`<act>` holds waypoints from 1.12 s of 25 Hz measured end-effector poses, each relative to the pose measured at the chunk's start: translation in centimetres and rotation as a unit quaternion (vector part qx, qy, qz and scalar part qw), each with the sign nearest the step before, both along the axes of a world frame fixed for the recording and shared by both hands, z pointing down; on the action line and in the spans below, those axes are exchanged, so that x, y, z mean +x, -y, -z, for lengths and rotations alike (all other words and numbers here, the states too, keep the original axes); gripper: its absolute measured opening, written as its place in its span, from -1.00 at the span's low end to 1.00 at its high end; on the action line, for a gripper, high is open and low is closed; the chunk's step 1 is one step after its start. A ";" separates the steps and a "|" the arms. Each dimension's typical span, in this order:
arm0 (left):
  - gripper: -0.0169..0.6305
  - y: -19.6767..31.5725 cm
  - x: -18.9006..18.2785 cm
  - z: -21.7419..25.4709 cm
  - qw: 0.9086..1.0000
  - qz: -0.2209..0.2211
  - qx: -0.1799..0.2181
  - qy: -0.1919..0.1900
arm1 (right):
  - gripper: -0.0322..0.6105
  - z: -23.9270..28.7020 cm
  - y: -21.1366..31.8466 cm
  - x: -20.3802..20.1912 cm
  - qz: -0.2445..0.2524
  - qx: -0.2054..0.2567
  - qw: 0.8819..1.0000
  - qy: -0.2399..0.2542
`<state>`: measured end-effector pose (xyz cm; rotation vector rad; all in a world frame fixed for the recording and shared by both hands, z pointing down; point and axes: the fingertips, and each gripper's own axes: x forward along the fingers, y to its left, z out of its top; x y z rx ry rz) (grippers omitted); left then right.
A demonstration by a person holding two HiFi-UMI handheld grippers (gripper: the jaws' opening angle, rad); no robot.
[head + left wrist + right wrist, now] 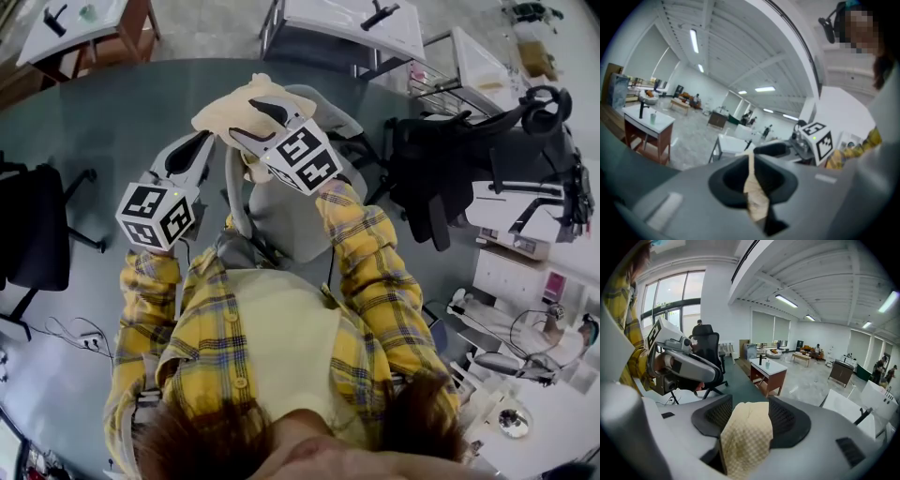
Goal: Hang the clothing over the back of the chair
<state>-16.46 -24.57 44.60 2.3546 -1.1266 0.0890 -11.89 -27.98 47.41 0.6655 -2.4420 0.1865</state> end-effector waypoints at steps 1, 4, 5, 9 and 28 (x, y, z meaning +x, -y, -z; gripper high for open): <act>-0.85 -0.1 0.2 0.1 1.000 0.000 0.001 0.000 | -0.14 0.2 -0.1 0.6 -0.010 0.000 1.000 0.006; -0.85 -0.6 1.0 0.5 1.000 -0.002 0.004 0.000 | -0.18 0.6 -0.9 2.5 -0.034 -0.002 0.999 0.021; -0.85 -0.8 1.3 0.6 1.000 -0.002 0.005 0.000 | -0.22 0.7 -1.2 3.0 -0.043 -0.004 0.999 0.026; -0.85 -1.8 2.1 0.9 1.000 -0.002 0.008 0.002 | -0.36 1.2 -2.5 5.0 -0.077 -0.006 0.996 0.050; -0.85 -5.3 7.2 1.8 1.000 -0.022 0.009 0.017 | -0.63 3.5 -8.1 13.9 -0.180 -0.006 0.976 0.124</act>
